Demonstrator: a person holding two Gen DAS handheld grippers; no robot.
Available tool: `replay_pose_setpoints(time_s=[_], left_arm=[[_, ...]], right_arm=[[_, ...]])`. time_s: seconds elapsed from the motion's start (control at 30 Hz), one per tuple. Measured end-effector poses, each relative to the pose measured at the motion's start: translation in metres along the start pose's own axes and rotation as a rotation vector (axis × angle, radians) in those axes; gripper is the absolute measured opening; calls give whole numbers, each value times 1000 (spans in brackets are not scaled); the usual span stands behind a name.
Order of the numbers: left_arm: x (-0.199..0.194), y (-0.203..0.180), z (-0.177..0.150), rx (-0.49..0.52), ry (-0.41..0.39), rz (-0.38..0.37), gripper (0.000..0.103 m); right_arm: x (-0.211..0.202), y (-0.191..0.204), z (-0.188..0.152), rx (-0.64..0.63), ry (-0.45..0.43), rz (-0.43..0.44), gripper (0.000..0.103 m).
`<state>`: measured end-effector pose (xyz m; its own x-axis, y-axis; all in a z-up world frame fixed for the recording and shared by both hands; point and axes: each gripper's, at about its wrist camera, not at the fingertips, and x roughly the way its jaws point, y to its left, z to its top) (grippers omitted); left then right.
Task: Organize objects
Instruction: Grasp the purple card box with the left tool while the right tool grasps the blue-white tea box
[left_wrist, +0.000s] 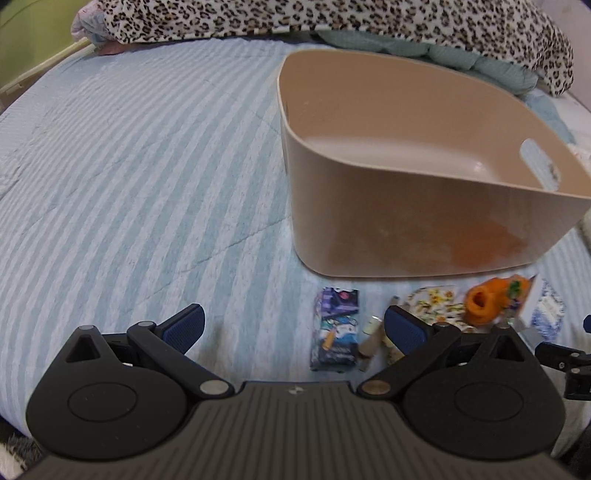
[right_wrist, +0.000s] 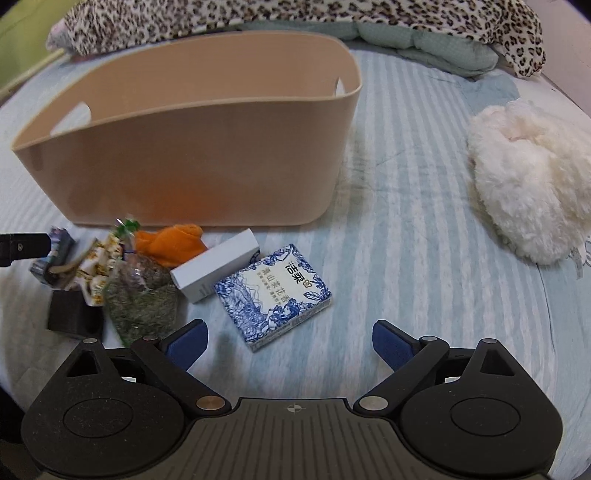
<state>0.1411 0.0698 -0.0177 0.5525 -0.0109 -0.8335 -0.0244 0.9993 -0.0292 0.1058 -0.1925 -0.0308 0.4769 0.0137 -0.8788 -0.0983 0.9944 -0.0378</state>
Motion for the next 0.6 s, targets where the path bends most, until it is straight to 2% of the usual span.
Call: replay_pose_setpoints(time_s=[0.07, 0.17, 0.33, 0.4, 0.47, 0.5, 0.53, 0.57, 0.6], left_arm=[[8, 1, 1, 8, 11, 10, 99], [19, 6, 3, 2, 45, 5, 86], [26, 16, 1, -33, 73, -32, 77], [25, 16, 0, -11, 71, -27, 69], [21, 18, -1, 2, 64, -34, 52], [19, 18, -2, 3, 61, -43, 46], [17, 19, -2, 5, 59, -53, 33], [14, 19, -4, 4, 58, -63, 25], [12, 20, -4, 3, 57, -67, 25]], right_arm=[[7, 0, 3, 5, 18, 3, 97], [21, -3, 7, 15, 52, -1, 93], [33, 2, 14, 8, 70, -13, 91], [34, 6, 16, 6, 61, -8, 85], [32, 11, 19, 2, 52, -1, 70], [31, 13, 19, 1, 51, 4, 69], [30, 16, 19, -3, 49, -3, 68], [28, 18, 17, -10, 44, -9, 67], [27, 19, 16, -13, 38, -11, 66]])
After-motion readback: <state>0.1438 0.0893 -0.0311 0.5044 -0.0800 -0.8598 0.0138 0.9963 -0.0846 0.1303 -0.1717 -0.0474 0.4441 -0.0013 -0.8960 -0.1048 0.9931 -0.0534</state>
